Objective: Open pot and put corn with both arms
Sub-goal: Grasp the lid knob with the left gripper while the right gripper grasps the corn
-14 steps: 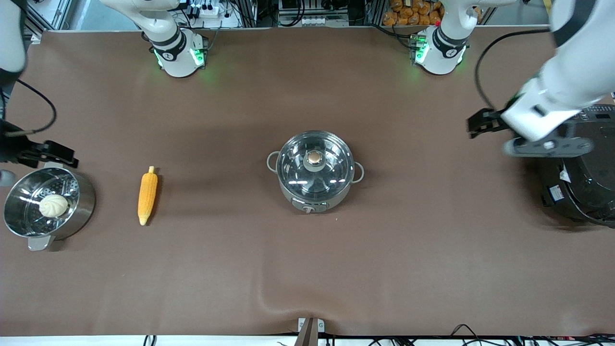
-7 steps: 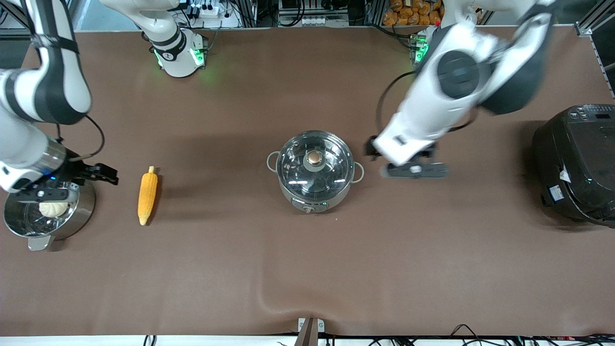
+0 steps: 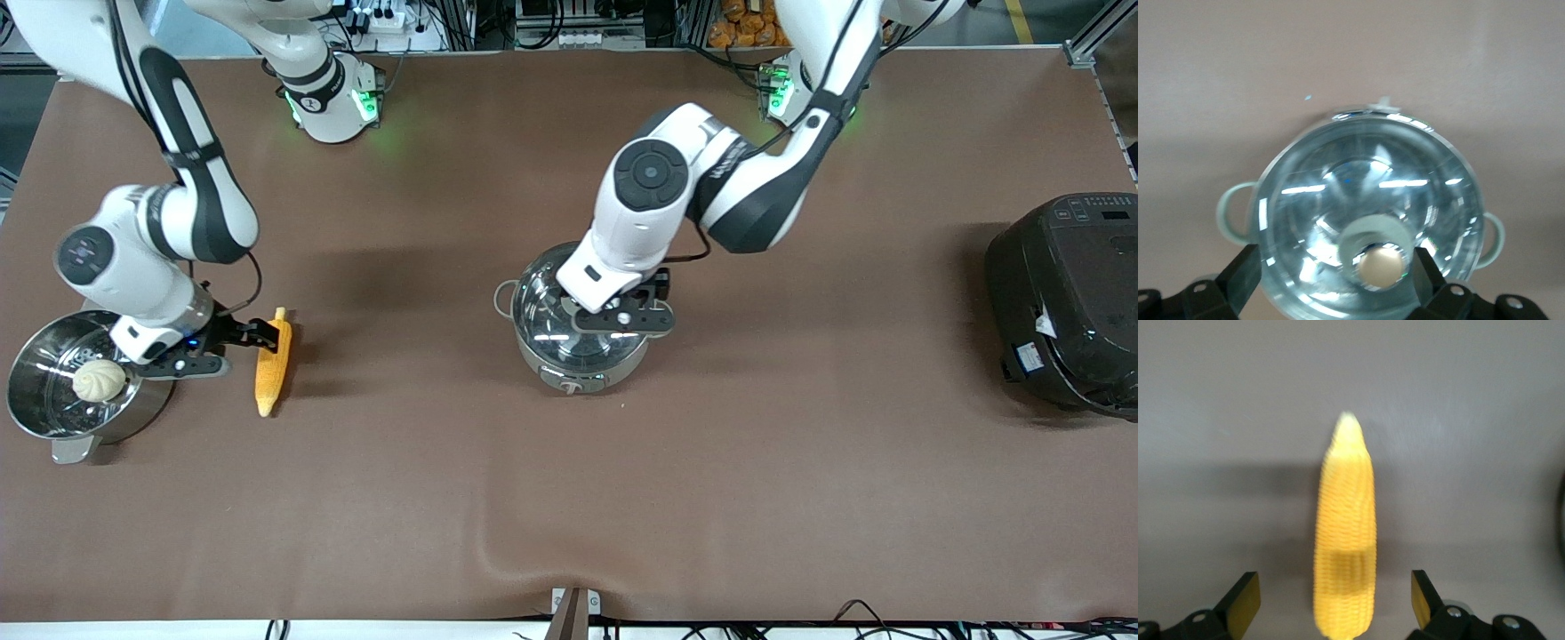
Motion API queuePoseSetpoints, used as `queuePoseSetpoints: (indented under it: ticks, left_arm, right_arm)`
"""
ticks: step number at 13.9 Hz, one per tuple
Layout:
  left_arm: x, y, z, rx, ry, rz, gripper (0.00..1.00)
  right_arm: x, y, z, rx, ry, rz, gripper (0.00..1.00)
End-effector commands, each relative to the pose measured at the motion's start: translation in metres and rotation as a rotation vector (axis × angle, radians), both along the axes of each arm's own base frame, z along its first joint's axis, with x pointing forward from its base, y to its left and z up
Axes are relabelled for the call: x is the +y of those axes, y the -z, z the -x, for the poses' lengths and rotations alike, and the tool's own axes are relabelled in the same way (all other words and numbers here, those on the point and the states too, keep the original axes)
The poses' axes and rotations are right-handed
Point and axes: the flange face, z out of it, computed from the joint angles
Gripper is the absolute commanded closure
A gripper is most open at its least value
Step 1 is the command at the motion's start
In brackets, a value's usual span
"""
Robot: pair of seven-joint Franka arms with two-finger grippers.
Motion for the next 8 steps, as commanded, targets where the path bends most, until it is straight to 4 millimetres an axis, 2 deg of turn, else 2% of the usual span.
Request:
queuePoseSetpoints:
  ticks: [1, 4, 7, 8]
  left_arm:
    - [-0.028, 0.015, 0.009, -0.014, -0.012, 0.014, 0.0]
    - [-0.038, 0.022, 0.021, -0.016, 0.02, -0.004, 0.0]
    - [-0.037, 0.032, 0.021, -0.051, 0.062, -0.071, 0.0]
    - [-0.04, 0.039, 0.027, -0.047, 0.078, -0.086, 0.0]
  right_arm:
    - [-0.01, 0.022, 0.002, 0.029, 0.002, -0.004, 0.0]
    - [-0.005, 0.044, 0.004, 0.064, -0.006, -0.006, 0.0]
    - [-0.001, 0.048, 0.002, 0.066, -0.017, -0.004, 0.25]
    - [-0.002, 0.056, 0.0, 0.075, -0.015, -0.004, 0.34]
